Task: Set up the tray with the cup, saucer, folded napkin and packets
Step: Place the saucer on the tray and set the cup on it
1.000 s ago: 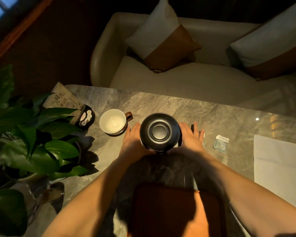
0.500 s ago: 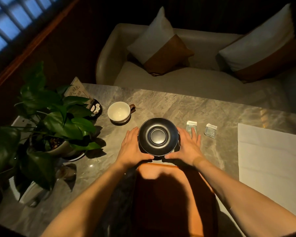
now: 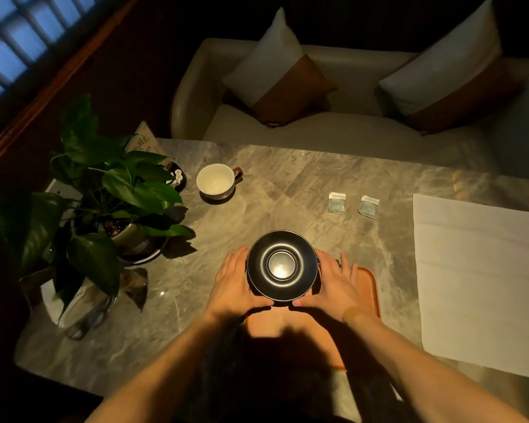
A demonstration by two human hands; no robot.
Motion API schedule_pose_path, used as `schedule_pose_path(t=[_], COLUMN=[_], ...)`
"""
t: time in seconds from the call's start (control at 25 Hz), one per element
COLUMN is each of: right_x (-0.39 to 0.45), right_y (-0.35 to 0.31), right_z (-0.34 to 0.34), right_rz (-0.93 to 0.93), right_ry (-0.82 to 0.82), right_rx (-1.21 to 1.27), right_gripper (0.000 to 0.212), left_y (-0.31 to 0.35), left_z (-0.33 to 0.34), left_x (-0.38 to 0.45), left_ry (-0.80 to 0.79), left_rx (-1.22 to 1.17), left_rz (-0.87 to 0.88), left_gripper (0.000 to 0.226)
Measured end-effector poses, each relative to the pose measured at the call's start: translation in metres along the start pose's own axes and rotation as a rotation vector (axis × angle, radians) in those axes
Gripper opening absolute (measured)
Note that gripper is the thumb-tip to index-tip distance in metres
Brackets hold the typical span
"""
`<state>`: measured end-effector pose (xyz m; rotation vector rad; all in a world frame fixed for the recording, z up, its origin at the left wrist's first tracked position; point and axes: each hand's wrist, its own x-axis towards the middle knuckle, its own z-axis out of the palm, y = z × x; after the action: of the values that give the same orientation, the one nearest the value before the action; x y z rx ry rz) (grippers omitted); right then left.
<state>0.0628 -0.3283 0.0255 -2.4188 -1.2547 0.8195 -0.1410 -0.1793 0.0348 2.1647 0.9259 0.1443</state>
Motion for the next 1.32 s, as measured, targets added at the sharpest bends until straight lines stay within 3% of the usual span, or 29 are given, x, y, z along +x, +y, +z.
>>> schedule_pose_path(t=[0.32, 0.64, 0.76, 0.96, 1.32], right_x=[-0.051, -0.062, -0.063, -0.058, -0.057], right_y=[0.007, 0.01, 0.011, 0.013, 0.018], right_z=[0.041, 0.066, 0.07, 0.072, 0.071], right_rz=[0.057, 0.104, 0.117, 0.134, 0.16], right_ry=[-0.053, -0.11, -0.126, -0.132, -0.154], right_rx=[-0.042, -0.104, -0.132, -0.14, -0.151], right_gripper=[0.134, 0.133, 0.132, 0.135, 0.136], left_y=[-0.014, -0.03, -0.039, -0.045, -0.05], left_z=[0.031, 0.059, 0.063, 0.065, 0.054], left_x=[-0.061, -0.079, -0.08, -0.074, -0.066], left_ry=[0.011, 0.279, 0.208, 0.016, -0.104], left_rx=[0.072, 0.228, 0.265, 0.264, 0.202], left_rz=[0.011, 0.146, 0.115, -0.136, -0.166], left_gripper=[0.125, 0.108, 0.11, 0.126, 0.125])
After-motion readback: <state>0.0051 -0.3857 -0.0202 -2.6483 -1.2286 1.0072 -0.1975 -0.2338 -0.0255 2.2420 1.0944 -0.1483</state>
